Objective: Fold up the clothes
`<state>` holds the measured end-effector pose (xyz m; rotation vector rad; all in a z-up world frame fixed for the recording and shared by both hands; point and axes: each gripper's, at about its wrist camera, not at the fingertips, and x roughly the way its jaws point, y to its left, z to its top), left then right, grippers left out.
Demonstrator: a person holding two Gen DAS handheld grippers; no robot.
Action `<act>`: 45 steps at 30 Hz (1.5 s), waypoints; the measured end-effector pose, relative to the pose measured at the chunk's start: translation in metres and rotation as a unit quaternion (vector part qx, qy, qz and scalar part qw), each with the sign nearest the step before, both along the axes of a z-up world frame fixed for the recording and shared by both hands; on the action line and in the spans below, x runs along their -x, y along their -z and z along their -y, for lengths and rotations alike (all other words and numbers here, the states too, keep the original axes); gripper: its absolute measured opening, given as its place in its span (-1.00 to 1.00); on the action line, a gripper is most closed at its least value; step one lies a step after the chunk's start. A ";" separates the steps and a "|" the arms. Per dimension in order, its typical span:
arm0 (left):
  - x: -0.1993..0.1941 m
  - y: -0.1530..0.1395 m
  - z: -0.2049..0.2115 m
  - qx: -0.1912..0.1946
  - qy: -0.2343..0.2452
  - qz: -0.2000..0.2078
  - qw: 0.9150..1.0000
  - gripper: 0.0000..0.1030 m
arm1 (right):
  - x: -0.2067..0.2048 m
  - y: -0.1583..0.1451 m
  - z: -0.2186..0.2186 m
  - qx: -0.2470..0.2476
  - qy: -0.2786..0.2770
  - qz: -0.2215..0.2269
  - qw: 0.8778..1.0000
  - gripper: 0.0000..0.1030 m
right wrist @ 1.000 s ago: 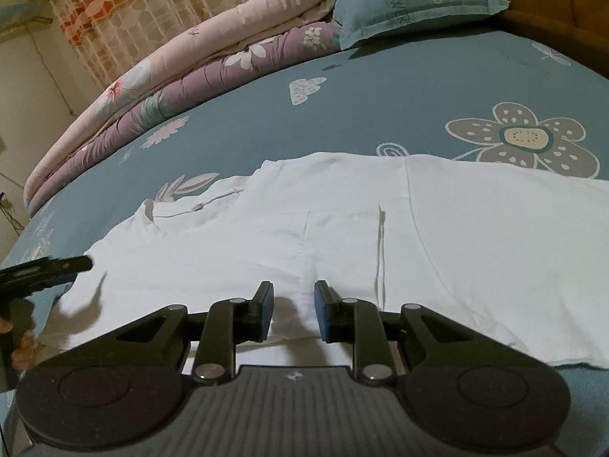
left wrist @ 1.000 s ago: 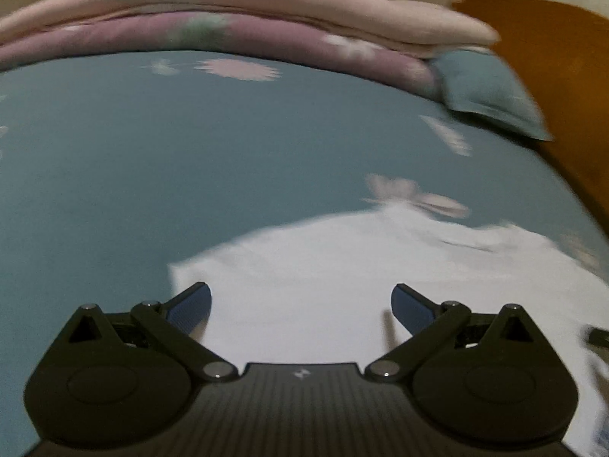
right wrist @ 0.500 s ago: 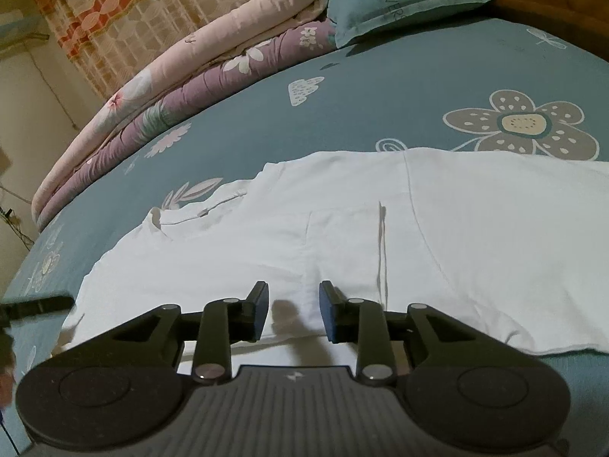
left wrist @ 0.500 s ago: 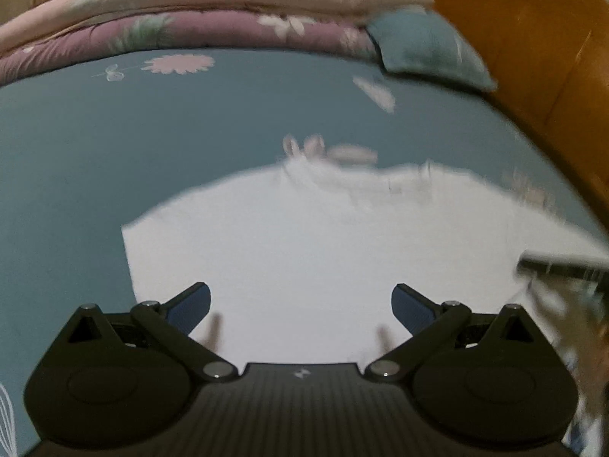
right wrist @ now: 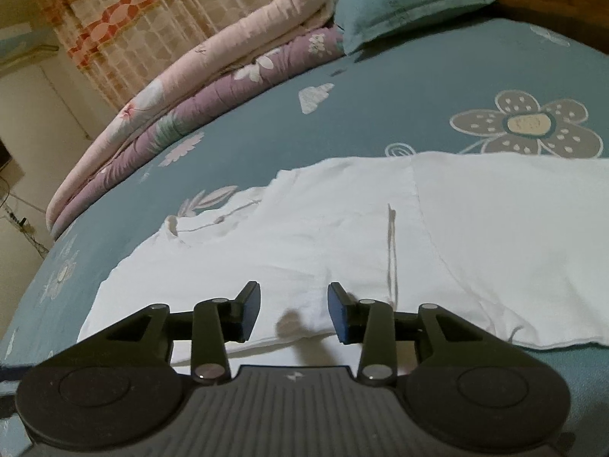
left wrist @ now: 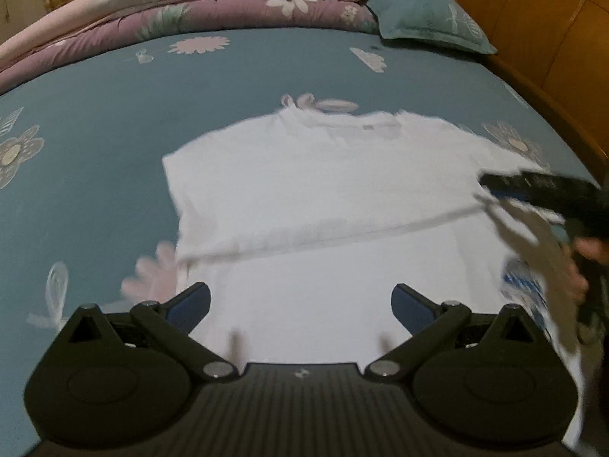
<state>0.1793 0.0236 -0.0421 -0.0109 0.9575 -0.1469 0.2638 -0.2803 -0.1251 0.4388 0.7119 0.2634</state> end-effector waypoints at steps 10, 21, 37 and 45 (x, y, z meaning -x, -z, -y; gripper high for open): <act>0.024 -0.004 0.030 0.014 0.019 0.010 1.000 0.96 | 0.060 -0.016 0.002 0.005 -0.030 0.064 0.998 -0.03; 0.029 0.048 0.037 0.030 0.109 0.019 0.993 0.96 | 0.162 -0.024 -0.003 0.004 0.003 0.045 0.999 0.00; 0.014 0.071 0.030 0.028 0.191 0.071 0.979 0.98 | 0.174 -0.004 0.072 -0.085 0.187 -0.006 0.979 0.24; 0.015 0.074 0.024 0.050 0.211 0.079 0.973 0.99 | 0.189 0.029 0.172 -0.244 0.373 0.048 0.894 0.25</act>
